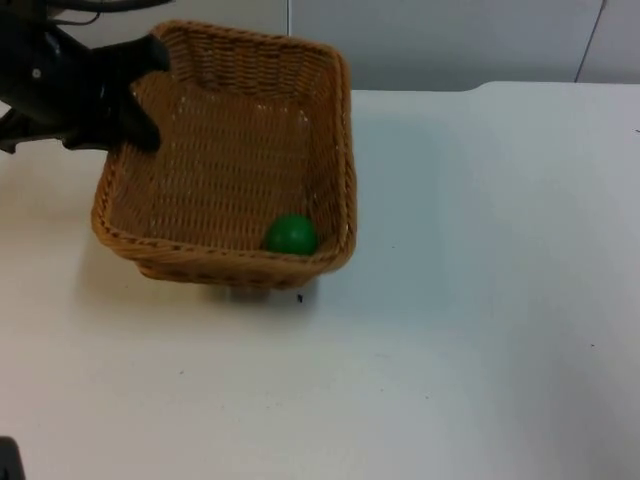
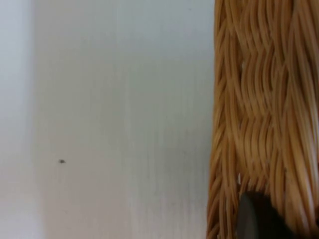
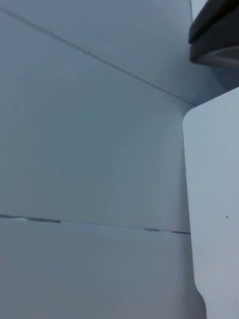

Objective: Pick up the basket with the left hand and place the ball into the basket with the right hand.

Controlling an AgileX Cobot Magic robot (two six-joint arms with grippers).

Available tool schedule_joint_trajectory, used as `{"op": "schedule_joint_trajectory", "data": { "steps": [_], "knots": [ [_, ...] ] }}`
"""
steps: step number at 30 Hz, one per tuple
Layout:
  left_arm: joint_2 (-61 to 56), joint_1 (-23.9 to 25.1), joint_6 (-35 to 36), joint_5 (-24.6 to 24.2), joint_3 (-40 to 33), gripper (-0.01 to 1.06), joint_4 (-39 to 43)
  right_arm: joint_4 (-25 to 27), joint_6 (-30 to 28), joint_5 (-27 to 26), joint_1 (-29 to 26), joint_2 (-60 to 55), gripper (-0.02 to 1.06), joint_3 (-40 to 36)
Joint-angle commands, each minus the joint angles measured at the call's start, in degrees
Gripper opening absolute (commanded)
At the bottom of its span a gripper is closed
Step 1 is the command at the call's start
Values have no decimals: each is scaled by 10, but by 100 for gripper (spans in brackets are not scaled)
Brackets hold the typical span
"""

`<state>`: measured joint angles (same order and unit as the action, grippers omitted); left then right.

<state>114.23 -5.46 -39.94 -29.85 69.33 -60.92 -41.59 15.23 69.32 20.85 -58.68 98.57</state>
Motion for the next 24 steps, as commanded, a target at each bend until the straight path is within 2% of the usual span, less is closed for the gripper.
{"op": "schedule_joint_trajectory", "data": {
  "steps": [1,10,18,20,21,23,24],
  "knots": [
    [-9,-16,-6,-22,0,0,-14,-2,-6,6,-4,15,0,2],
    [34,-63,-6,-16,0,0,-14,1,-19,6,-4,22,0,2],
    [77,-64,-5,-13,0,1,-24,14,-21,6,-4,22,0,2],
    [78,-64,-11,-8,0,9,-27,14,-21,6,-4,22,0,2],
    [78,-64,-11,-8,0,9,-27,14,-21,6,-4,22,0,2],
    [78,-64,-24,-8,1,25,-27,14,-21,6,-4,22,0,2],
    [78,-64,-27,-7,1,37,-27,14,-21,6,-4,22,0,2]
  ]
}}
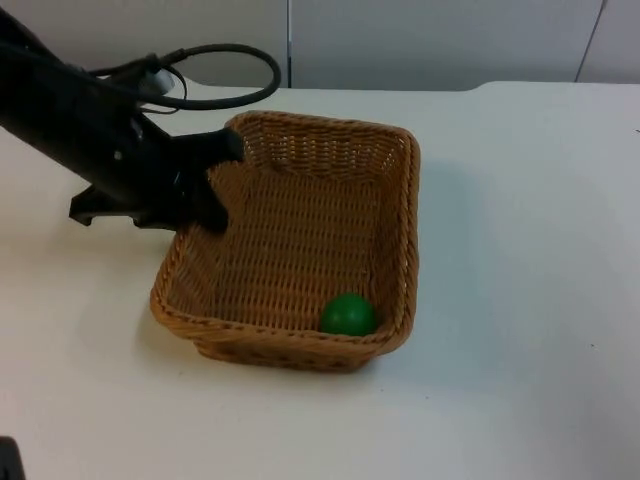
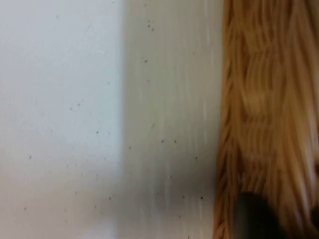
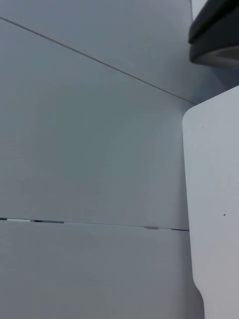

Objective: Pick up the basket with the left hand and place the ball into the basket with the right hand.

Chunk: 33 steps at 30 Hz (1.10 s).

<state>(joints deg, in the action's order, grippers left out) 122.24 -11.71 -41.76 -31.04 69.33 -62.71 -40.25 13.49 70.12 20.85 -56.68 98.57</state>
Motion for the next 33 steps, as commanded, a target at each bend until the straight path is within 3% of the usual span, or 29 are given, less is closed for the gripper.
{"op": "schedule_joint_trajectory", "data": {
  "steps": [1,2,3,5,16,21,25,28,29,30,33],
  "knots": [
    [-2,-2,-9,7,1,55,-14,1,-4,-2,-4,2,0,2],
    [-2,-2,-9,7,1,55,-14,1,-4,-2,-4,2,0,2],
    [-2,-2,-9,7,1,65,-16,1,-4,-2,-4,2,0,2],
    [-2,-2,-9,7,3,75,-17,2,-4,-2,-4,1,0,2],
    [-6,2,-7,-41,76,75,26,2,-2,-2,-4,0,0,2],
    [-10,2,7,-57,114,74,96,-2,-8,-2,-4,0,0,2],
    [-33,2,24,-51,121,65,123,-2,-17,-2,-4,0,0,2],
    [-80,2,24,-48,121,39,126,1,-17,-2,-4,0,0,2],
    [-80,2,24,-48,121,39,126,1,-17,-2,-4,0,0,2],
    [-97,2,24,-49,121,32,126,1,-17,-9,-4,0,0,2],
    [-154,2,14,-59,121,6,126,1,-17,-94,-4,0,0,2]
  ]
}}
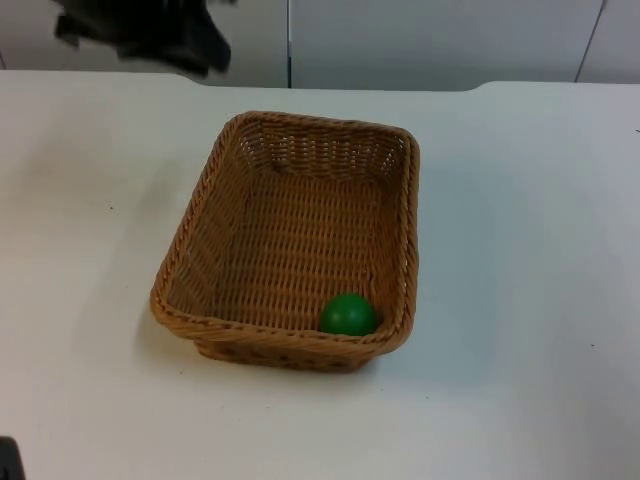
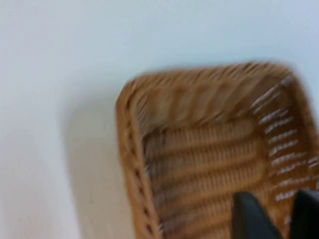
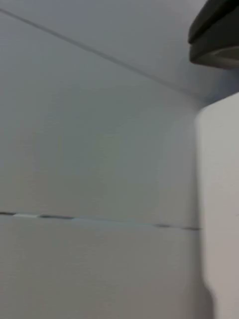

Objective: Pick up the basket with the left hand and place the ball into the basket with the right hand.

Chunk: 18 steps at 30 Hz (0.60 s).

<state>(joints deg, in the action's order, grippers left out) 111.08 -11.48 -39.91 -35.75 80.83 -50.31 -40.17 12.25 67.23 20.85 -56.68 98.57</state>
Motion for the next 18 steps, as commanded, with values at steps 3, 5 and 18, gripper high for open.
{"op": "schedule_joint_trajectory", "data": {
  "steps": [3,5,18],
  "knots": [
    [-85,-1,-15,-19,6,0,10,0,-4,-150,-4,0,0,2],
    [-124,-1,-15,-33,6,0,19,1,-35,-263,-4,0,0,2],
    [-304,-2,69,-113,5,0,164,233,-841,-221,80,-6,0,2]
  ]
}}
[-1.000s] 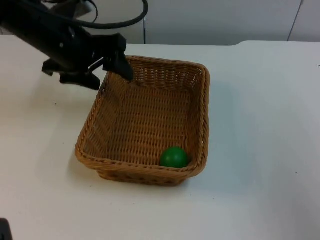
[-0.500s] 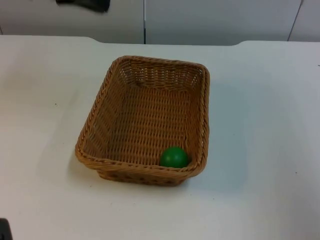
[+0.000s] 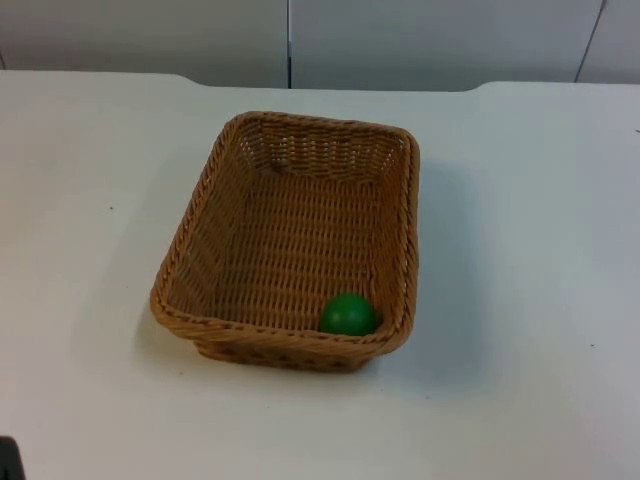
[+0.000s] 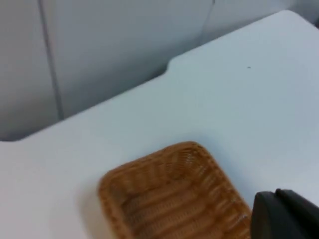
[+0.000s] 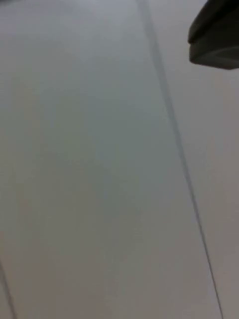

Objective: Pick up the basket with the left hand and place the ball into the basket with the right hand.

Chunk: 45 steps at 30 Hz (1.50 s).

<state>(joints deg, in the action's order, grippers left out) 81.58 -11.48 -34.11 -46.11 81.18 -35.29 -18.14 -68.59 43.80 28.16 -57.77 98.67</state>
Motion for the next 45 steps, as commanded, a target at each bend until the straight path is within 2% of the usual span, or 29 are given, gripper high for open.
{"op": "schedule_joint_trajectory", "data": {
  "steps": [1,3,4,6,7,8,9,12,13,14,18,19,22,23,25,26,28,29,31,32,34,38,39,43,45],
  "knots": [
    [-26,-2,31,-11,1,0,46,14,-31,23,10,10,0,1],
    [-42,-2,50,-18,0,0,75,11,-29,36,10,16,0,1],
    [-55,-2,72,-26,0,0,111,-18,-4,60,10,21,0,1],
    [-90,-2,111,-55,0,0,175,-67,88,94,10,35,0,0],
    [-100,-2,123,-62,-6,0,190,-118,162,101,10,57,0,-18],
    [-116,-2,125,-62,-19,0,195,-154,195,101,10,74,0,-37],
    [-116,-2,125,-62,-19,0,195,-154,195,101,10,74,0,-37],
    [-169,-2,125,-27,-96,0,197,-225,229,99,10,153,0,-144],
    [-194,-2,125,-13,-133,0,195,-237,242,98,10,183,0,-177],
    [-194,-2,125,-13,-133,0,195,-237,242,98,10,183,0,-177],
    [-292,-2,137,34,-274,0,190,-305,318,91,10,302,0,-323],
    [-292,-2,137,34,-274,0,190,-305,318,91,10,302,0,-323],
    [-401,-2,138,40,-372,0,190,-327,365,91,10,373,0,-407],
    [-439,-2,139,37,-396,0,190,-313,402,111,10,404,0,-438],
    [-471,-2,141,35,-410,0,190,-303,412,118,10,409,0,-446],
    [-510,-2,150,29,-424,0,190,-264,434,150,10,428,0,-468],
    [-586,-2,162,11,-439,0,192,-181,435,175,10,451,0,-498],
    [-586,-2,162,11,-439,0,192,-181,435,175,10,451,0,-498],
    [-646,-2,167,-9,-439,0,204,-114,463,178,10,470,0,-525],
    [-687,-1,170,-30,-439,0,217,-63,478,178,10,478,0,-538],
    [-706,-1,186,-46,-439,0,236,-43,483,178,10,481,0,-542],
    [-761,-1,263,-105,-439,0,312,104,528,170,10,490,0,-558],
    [-761,-1,263,-105,-439,0,312,104,528,170,10,490,0,-558],
    [-780,-1,277,-138,-439,0,313,236,537,159,10,490,0,-558],
    [-783,-1,277,-143,-439,0,313,257,537,162,10,490,0,-558]
  ]
}}
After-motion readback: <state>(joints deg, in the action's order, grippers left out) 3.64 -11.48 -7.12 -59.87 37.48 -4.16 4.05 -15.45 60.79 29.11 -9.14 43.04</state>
